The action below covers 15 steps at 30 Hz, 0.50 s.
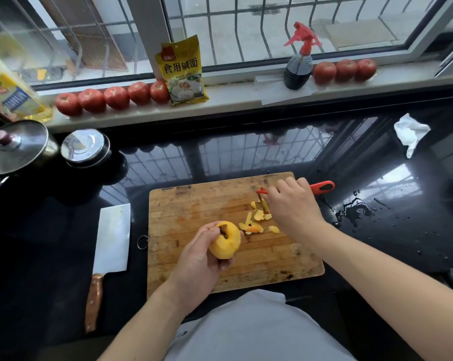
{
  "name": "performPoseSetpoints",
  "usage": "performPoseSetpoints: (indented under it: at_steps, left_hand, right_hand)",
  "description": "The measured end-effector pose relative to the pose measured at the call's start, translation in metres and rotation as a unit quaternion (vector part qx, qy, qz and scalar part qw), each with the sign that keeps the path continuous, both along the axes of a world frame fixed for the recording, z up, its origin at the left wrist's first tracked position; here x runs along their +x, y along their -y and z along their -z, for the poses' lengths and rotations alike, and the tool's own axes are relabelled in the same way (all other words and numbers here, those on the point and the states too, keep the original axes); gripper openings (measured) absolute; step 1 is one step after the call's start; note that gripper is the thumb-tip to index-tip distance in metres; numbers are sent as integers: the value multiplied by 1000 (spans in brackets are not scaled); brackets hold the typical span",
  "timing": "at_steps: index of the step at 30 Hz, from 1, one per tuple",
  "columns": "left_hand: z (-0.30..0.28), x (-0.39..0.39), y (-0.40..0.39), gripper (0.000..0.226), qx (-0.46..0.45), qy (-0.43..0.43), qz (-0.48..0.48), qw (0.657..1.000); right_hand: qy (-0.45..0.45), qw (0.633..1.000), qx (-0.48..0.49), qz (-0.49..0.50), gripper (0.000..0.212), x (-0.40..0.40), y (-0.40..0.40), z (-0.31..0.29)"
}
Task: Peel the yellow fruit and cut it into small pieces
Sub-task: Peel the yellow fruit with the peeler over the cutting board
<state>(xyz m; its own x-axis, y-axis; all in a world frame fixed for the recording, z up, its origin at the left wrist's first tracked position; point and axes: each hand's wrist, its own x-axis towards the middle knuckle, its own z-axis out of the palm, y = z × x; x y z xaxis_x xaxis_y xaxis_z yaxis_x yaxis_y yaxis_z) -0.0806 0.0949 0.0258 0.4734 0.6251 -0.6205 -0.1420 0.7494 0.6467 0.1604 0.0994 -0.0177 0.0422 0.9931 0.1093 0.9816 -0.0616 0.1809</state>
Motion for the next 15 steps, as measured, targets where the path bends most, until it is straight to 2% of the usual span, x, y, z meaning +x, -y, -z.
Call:
performPoseSetpoints:
  at_steps: [5,12,13,15]
  left_hand:
    - [1,-1,-1,48,-1,15,1,1000]
    - [9,2,-5,56,-93,0,-54,994]
    - [9,2,-4,54,-98,-2,-59,993]
    - [10,4,-6,49,-97,-4,-63,993]
  right_hand:
    - [16,998,-44,29,29,-6,3,-3]
    - [12,990,-106,96,20,-9,5,6]
    - [-4,991,-100,88,23,-11,7,3]
    - [-81,996,-21,40,36,-22,13,-11]
